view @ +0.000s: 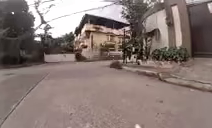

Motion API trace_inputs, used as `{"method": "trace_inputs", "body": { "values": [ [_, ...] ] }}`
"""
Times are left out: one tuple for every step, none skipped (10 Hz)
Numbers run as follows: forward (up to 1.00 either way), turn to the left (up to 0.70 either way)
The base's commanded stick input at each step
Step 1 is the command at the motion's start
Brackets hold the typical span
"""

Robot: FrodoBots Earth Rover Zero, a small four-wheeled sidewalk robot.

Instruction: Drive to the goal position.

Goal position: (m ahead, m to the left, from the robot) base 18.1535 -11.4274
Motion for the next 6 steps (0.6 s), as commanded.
{"method": "trace_inputs", "body": {
  "values": [
    [0.03,0.01],
    [0.0,0.0],
    [0.0,0.0],
    [0.0,0.0],
    [0.0,0.0],
    [0.0,0.0]
  ]
}}
